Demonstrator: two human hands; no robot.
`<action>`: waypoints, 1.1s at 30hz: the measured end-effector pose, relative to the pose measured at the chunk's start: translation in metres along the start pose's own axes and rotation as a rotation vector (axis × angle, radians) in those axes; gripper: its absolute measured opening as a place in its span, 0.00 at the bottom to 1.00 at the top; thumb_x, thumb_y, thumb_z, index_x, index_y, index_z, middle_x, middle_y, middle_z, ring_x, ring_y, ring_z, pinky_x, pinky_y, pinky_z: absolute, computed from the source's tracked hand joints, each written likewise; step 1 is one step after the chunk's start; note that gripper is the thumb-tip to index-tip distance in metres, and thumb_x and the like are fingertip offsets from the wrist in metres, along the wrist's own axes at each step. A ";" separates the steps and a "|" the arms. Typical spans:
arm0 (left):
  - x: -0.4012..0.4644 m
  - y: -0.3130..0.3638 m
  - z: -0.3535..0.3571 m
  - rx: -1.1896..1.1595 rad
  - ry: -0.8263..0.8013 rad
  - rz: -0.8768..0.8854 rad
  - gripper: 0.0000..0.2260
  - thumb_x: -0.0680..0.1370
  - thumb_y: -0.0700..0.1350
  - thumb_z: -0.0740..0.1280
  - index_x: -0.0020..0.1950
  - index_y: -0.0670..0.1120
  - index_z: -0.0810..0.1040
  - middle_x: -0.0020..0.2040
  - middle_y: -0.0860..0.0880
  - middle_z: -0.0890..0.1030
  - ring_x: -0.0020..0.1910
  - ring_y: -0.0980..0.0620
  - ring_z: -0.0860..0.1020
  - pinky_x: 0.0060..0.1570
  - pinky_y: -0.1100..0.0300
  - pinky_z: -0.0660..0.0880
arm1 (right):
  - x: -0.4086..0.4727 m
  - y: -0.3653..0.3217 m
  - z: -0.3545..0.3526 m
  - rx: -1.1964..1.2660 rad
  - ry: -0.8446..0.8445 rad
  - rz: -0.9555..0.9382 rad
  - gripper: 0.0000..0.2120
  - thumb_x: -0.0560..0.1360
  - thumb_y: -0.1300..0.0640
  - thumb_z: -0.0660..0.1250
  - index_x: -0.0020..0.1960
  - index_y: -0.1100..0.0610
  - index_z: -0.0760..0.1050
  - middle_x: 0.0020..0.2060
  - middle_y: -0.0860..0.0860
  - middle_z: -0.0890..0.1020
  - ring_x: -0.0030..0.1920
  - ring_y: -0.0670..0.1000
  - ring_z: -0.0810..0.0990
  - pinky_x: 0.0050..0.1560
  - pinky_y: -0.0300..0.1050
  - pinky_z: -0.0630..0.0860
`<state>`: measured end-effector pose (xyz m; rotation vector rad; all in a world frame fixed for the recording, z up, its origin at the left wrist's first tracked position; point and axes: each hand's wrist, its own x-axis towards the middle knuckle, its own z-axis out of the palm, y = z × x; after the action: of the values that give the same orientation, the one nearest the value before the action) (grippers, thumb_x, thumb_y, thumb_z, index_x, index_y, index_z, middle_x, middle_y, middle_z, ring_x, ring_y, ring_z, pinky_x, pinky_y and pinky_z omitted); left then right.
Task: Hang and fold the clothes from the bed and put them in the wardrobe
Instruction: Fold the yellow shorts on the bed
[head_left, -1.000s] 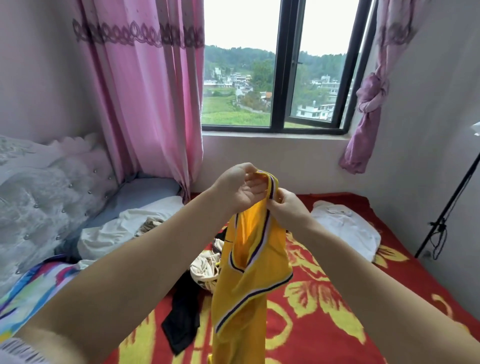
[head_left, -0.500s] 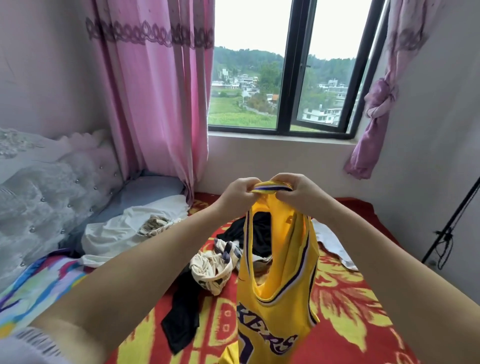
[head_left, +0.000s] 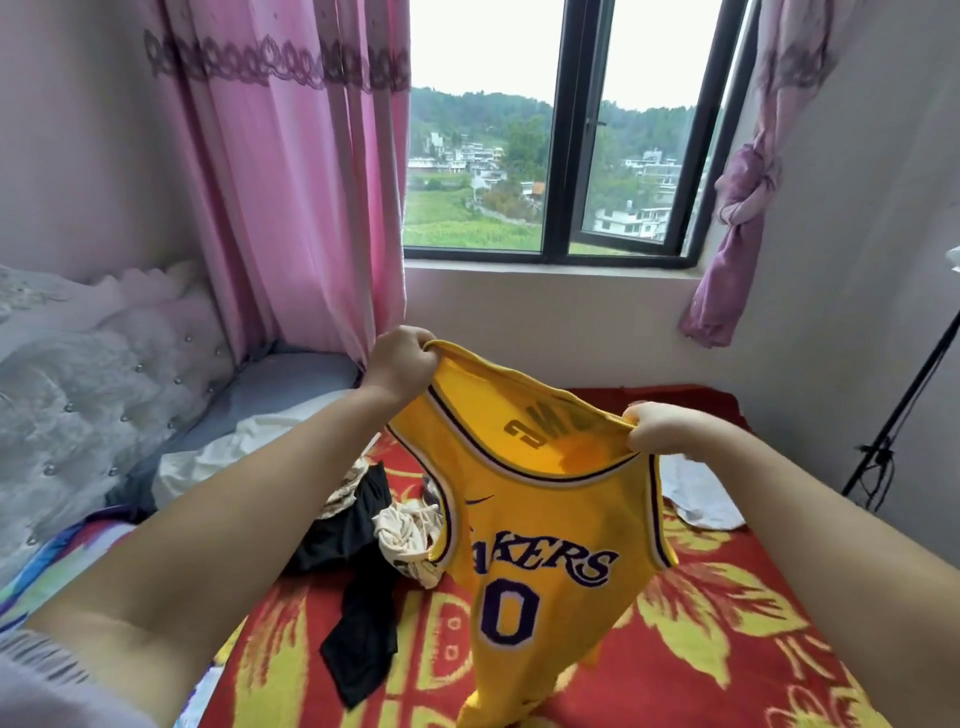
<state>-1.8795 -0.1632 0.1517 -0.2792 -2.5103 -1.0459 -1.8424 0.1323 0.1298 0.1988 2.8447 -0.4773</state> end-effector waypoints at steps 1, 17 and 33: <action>-0.001 -0.006 -0.001 0.010 0.006 -0.024 0.12 0.73 0.35 0.61 0.30 0.39 0.75 0.26 0.45 0.70 0.30 0.48 0.68 0.31 0.58 0.64 | -0.002 0.000 -0.004 0.020 -0.083 0.010 0.12 0.74 0.64 0.59 0.56 0.59 0.74 0.53 0.58 0.78 0.53 0.56 0.78 0.43 0.46 0.75; 0.011 -0.046 -0.013 -0.479 -0.090 -0.185 0.08 0.79 0.51 0.65 0.44 0.49 0.78 0.34 0.50 0.76 0.33 0.52 0.75 0.33 0.60 0.74 | -0.002 0.008 -0.047 1.489 0.004 -0.483 0.17 0.74 0.59 0.66 0.62 0.54 0.73 0.38 0.52 0.81 0.38 0.49 0.80 0.42 0.46 0.78; 0.006 -0.046 -0.019 0.328 -0.106 0.203 0.09 0.79 0.42 0.63 0.54 0.43 0.81 0.45 0.44 0.73 0.44 0.44 0.75 0.46 0.51 0.74 | -0.010 0.003 -0.034 0.703 -0.380 -0.310 0.21 0.68 0.47 0.72 0.60 0.50 0.80 0.54 0.52 0.84 0.53 0.55 0.83 0.44 0.48 0.81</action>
<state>-1.8945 -0.2086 0.1370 -0.4883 -2.6286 -0.5432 -1.8396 0.1459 0.1630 -0.1973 2.2363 -1.3997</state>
